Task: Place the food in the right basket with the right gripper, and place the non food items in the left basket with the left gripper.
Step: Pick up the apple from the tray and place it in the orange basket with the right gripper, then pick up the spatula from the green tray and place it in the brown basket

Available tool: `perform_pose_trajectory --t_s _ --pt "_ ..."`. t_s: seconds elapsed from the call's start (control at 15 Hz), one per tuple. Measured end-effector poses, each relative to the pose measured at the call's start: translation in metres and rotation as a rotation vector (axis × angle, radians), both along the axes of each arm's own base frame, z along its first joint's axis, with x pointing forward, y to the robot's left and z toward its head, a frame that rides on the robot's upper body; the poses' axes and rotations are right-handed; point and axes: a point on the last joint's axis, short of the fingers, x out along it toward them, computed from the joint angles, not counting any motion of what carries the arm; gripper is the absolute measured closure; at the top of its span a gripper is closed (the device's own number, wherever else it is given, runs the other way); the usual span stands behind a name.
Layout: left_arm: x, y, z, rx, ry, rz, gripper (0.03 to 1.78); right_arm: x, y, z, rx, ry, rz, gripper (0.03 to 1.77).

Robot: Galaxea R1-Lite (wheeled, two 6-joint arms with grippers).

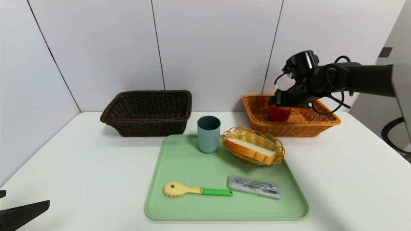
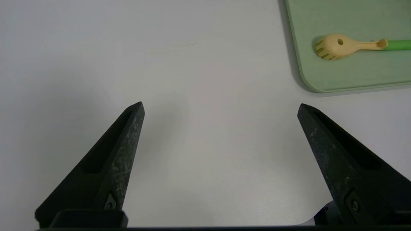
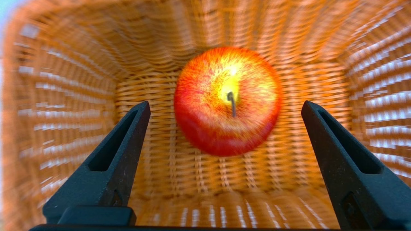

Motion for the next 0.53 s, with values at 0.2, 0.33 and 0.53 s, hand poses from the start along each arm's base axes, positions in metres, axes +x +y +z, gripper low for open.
perform_pose_trajectory --t_s 0.2,0.33,0.53 --pt "-0.001 0.000 0.000 0.000 -0.005 0.000 0.12 -0.025 -0.004 0.040 0.004 -0.060 0.007 0.15" --pt "0.000 0.000 0.003 -0.002 -0.033 0.000 0.12 -0.049 -0.008 0.066 0.006 -0.069 0.008 0.13" --pt "0.010 -0.001 0.010 -0.011 -0.098 -0.012 0.12 -0.098 -0.016 0.102 0.006 -0.046 0.011 0.12"
